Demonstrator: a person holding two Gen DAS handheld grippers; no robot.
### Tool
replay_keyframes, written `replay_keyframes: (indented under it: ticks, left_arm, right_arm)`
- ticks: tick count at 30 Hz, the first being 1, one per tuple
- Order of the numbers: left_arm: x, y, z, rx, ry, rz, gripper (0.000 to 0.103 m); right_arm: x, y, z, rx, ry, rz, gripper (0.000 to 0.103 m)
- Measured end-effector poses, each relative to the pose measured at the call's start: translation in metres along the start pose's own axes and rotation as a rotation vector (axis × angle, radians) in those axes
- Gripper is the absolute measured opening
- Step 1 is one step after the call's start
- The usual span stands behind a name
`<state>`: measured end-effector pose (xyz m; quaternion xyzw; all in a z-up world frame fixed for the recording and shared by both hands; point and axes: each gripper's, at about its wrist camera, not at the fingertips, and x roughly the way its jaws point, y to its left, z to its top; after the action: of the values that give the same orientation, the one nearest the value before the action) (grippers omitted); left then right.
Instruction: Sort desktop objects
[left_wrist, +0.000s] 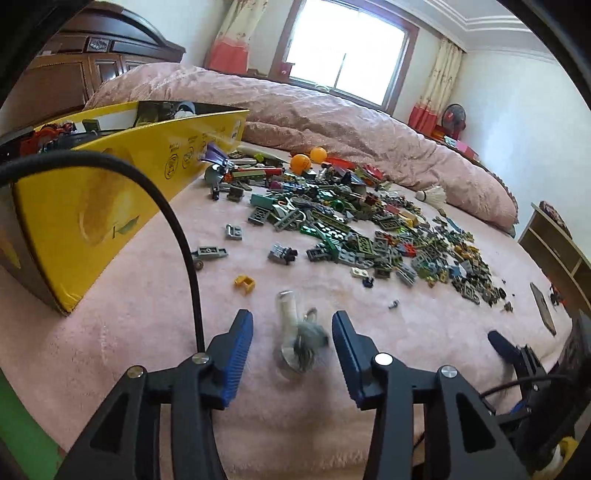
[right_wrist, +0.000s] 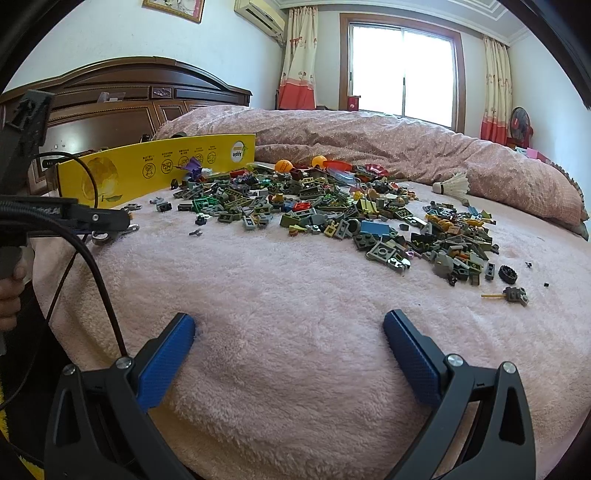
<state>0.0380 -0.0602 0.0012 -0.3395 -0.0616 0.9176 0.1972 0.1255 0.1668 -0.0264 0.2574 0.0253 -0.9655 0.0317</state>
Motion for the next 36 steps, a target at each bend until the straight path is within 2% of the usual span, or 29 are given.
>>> replay_keyframes:
  ticks: [8, 12, 13, 14, 15, 20, 23, 24, 26, 27, 29, 31, 33, 36]
  left_arm:
    - [-0.003, -0.004, -0.008, 0.028, -0.009, 0.016, 0.046]
    - [-0.001, -0.013, -0.014, 0.089, -0.023, 0.057, 0.046]
    - [-0.001, -0.013, -0.013, 0.093, -0.025, 0.057, 0.042]
    - [-0.001, -0.013, -0.012, 0.092, -0.026, 0.054, 0.024]
    - [0.001, -0.011, -0.009, 0.092, -0.018, 0.051, 0.020]
    - [0.007, -0.004, 0.013, 0.057, -0.035, -0.001, 0.019]
    - [0.011, -0.004, 0.025, -0.016, -0.028, -0.114, 0.019]
    - [0.011, -0.008, 0.029, -0.025, -0.040, -0.129, 0.019]
    - [0.010, -0.019, 0.034, 0.033, -0.063, -0.103, 0.019]
    - [0.010, -0.027, 0.037, 0.072, -0.060, -0.117, 0.019]
    - [0.014, -0.033, 0.040, 0.074, -0.017, -0.155, 0.019]
    - [0.019, -0.046, 0.038, 0.161, -0.016, -0.051, 0.019]
    - [0.021, -0.054, 0.030, 0.232, -0.010, -0.018, 0.020]
    - [0.021, -0.051, 0.022, 0.218, 0.028, -0.072, 0.020]
  right_arm:
    - [0.001, 0.003, 0.006, 0.009, 0.028, -0.018, 0.103]
    - [0.001, 0.012, 0.025, 0.035, 0.023, 0.070, 0.103]
    - [0.001, 0.015, 0.031, 0.039, 0.011, 0.082, 0.103]
    - [0.002, 0.018, 0.034, 0.039, 0.006, 0.089, 0.103]
    - [0.004, 0.022, 0.039, 0.037, 0.004, 0.101, 0.103]
    - [0.001, 0.030, 0.048, 0.025, -0.013, 0.110, 0.103]
    - [-0.002, 0.028, 0.048, 0.032, -0.014, 0.096, 0.103]
    - [-0.003, 0.025, 0.048, 0.044, -0.012, 0.087, 0.103]
    - [-0.002, 0.019, 0.046, 0.063, -0.004, 0.079, 0.103]
    - [-0.002, 0.015, 0.045, 0.076, 0.004, 0.074, 0.103]
    - [-0.002, 0.010, 0.044, 0.091, 0.010, 0.069, 0.103]
    - [-0.003, 0.006, 0.044, 0.103, 0.006, 0.062, 0.103]
    - [-0.003, 0.003, 0.044, 0.105, 0.003, 0.060, 0.103]
    - [-0.002, 0.000, 0.043, 0.105, 0.007, 0.070, 0.102]
